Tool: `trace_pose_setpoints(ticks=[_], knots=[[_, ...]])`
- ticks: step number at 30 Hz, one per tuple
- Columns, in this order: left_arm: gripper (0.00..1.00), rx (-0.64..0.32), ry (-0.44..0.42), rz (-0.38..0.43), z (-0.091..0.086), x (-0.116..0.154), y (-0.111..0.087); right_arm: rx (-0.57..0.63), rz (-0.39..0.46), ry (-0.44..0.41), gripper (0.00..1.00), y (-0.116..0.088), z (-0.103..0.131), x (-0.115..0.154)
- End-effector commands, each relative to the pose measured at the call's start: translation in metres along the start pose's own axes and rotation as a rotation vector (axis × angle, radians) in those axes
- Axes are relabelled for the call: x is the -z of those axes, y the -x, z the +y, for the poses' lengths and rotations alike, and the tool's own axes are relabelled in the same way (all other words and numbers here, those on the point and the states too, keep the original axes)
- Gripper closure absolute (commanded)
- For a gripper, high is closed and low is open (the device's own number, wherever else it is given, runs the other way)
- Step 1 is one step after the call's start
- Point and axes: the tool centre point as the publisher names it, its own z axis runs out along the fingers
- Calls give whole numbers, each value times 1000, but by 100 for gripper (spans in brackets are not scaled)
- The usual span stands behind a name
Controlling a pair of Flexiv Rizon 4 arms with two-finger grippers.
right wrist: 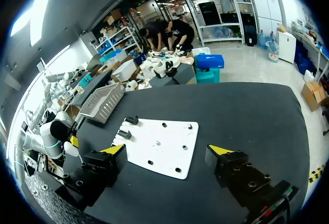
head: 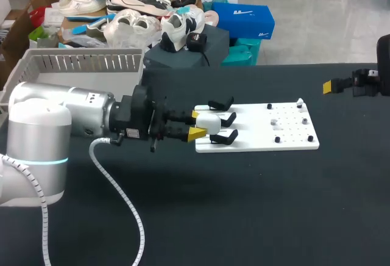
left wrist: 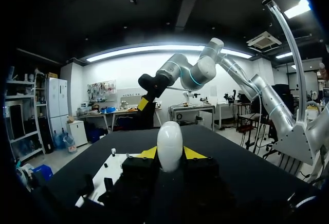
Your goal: Pick up each earbud case from the left stands, insert the matching earbuds, close the lid, and place the case in the box.
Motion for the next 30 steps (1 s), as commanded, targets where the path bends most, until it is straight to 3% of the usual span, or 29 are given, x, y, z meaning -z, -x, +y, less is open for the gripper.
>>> trace_pose_setpoints(ticks=[1, 11, 18, 30], knots=[[100, -2, 3, -2, -1, 0, 0, 2, 0, 6, 0, 0, -2, -1], [100, -2, 3, -2, -1, 0, 0, 2, 0, 6, 0, 0, -2, -1], [100, -4, 10, -14, -5, -15, -6, 2, 0, 6, 0, 0, -2, -1], [100, 4, 15, -23, 8, -40, -16, 2, 0, 6, 0, 0, -2, -1]])
